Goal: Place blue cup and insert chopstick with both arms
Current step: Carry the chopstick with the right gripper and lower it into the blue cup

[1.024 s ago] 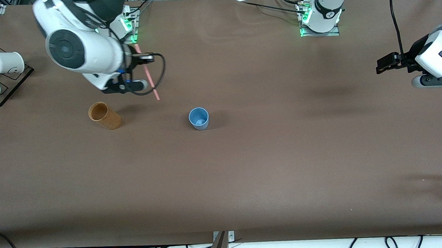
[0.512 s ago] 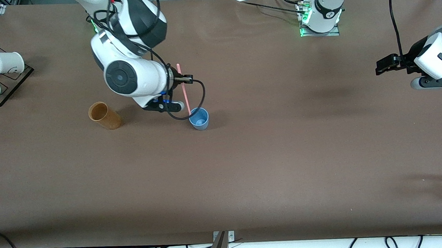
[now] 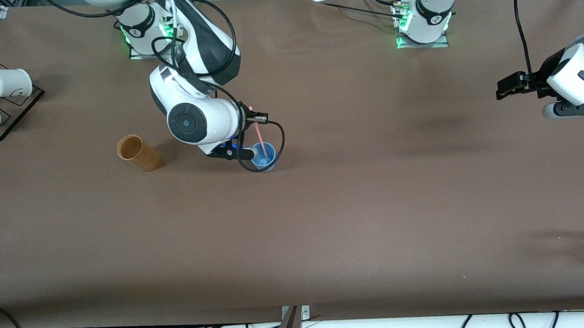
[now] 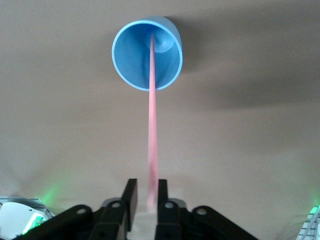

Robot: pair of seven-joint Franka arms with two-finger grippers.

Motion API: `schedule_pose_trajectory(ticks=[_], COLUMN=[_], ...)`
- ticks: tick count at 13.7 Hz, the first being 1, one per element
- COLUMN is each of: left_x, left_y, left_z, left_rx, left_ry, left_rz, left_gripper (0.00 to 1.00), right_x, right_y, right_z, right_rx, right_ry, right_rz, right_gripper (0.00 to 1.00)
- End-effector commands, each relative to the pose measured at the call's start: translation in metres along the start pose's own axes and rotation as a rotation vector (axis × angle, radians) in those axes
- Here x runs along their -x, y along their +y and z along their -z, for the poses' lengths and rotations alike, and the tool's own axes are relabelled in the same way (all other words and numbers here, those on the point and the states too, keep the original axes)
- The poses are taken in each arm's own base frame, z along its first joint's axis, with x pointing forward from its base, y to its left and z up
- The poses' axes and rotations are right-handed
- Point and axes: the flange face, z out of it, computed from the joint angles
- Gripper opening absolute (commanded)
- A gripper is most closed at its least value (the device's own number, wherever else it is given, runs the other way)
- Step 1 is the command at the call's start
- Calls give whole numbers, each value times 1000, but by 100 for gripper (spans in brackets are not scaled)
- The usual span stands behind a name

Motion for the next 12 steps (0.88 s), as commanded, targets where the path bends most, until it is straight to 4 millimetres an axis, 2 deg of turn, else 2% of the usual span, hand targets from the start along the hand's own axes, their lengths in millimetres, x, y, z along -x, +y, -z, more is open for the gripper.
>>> schedule_pose_trajectory(ticks=[1, 4, 6, 9, 10, 11, 12], left_x=[-4, -8, -8, -8, -8, -8, -8], left_y=[1, 1, 0, 0, 0, 0, 0], left_z=[10, 8, 8, 8, 8, 8, 8], left_rx=[-8, -8, -7, -7, -6, -7, -6], left_ry=[23, 19, 19, 19, 19, 19, 19], left_rz=[-25, -27, -25, -25, -24, -24, -24], left_gripper=[100, 100, 100, 100, 100, 100, 100], right_x=[0, -2, -2, 10, 13, 11, 10], right_y=[-2, 7, 21, 43, 57, 80, 97], right_z=[16, 37, 60, 106, 124, 142, 151], right_rx=[-20, -19, 34, 190, 196, 213, 230], right_ry=[13, 54, 141, 335, 347, 343, 326], right_rz=[-5, -11, -18, 44, 79, 94, 122], right_gripper=[100, 100, 100, 100, 100, 100, 100])
